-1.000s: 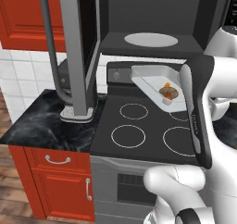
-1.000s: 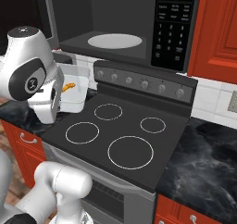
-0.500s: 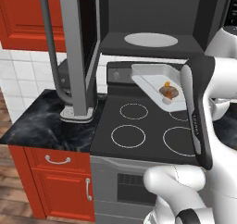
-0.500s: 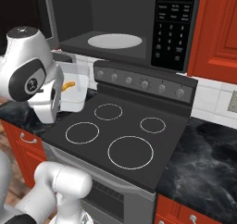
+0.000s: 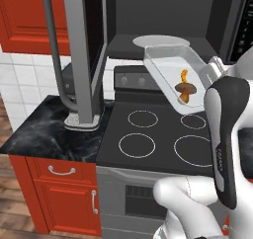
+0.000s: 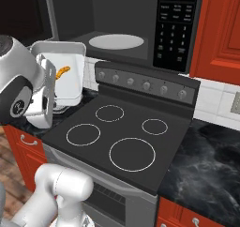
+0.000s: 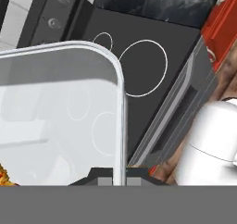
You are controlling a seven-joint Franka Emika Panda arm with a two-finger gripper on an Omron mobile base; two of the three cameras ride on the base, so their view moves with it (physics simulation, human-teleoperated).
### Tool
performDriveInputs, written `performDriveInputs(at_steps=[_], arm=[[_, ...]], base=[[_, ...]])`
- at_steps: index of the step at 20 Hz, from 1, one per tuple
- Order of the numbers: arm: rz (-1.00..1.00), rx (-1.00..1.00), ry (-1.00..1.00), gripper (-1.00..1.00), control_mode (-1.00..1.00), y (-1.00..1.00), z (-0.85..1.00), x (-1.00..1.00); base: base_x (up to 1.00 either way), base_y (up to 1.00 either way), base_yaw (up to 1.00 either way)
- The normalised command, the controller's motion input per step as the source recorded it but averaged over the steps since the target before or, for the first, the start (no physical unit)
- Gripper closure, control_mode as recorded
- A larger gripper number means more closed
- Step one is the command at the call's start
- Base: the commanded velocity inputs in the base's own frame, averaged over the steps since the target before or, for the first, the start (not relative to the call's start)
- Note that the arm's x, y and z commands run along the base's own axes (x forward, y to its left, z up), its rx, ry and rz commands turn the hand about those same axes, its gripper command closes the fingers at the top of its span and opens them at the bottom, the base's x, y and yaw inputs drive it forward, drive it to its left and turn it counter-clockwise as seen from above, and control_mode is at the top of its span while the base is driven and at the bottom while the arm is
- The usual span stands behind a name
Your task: Place the tupperware containing the shrimp and mushroom meal in the microwave. Close the microwave door and press the start button to reheat the meal.
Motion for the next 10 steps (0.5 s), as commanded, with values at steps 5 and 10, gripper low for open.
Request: performDriveInputs(at_steps=[5, 10], arm=[[0.00, 0.00, -0.18, 1.00, -1.00, 0.00, 0.28, -0.12], [0.00, 0.00, -0.09, 1.00, -1.00, 0.00, 0.20, -0.01]], base=[[0.00, 0.00, 0.00], [0.00, 0.00, 0.00]])
